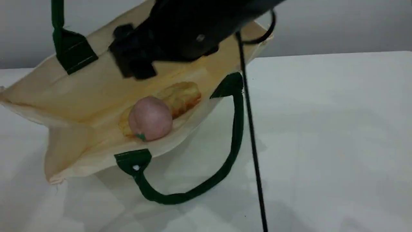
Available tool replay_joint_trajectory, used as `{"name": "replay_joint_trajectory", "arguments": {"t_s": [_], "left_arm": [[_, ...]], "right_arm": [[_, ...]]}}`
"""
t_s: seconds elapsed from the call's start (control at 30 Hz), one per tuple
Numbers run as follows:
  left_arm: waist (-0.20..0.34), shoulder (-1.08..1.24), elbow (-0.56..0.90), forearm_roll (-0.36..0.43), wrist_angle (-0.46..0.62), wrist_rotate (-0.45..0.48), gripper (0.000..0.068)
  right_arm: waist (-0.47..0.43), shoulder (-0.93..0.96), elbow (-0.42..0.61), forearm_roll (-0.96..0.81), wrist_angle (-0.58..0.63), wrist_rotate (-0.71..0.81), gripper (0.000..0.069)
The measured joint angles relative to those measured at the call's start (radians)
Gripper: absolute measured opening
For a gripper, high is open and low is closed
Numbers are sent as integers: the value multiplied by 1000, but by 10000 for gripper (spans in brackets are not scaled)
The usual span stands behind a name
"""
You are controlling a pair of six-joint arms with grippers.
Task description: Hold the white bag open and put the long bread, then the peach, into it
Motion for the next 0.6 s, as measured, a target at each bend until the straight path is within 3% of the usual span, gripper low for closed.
{"name": "replay_joint_trajectory", "arguments": {"t_s": [0.33,0.6], "left_arm": [[0,0,0,0,0,0,88],[0,0,0,-2,0,0,88]], "right_arm": [[-255,-180,0,-33,281,-1,592],[-498,-307,0,-125,335,-3,592]]}}
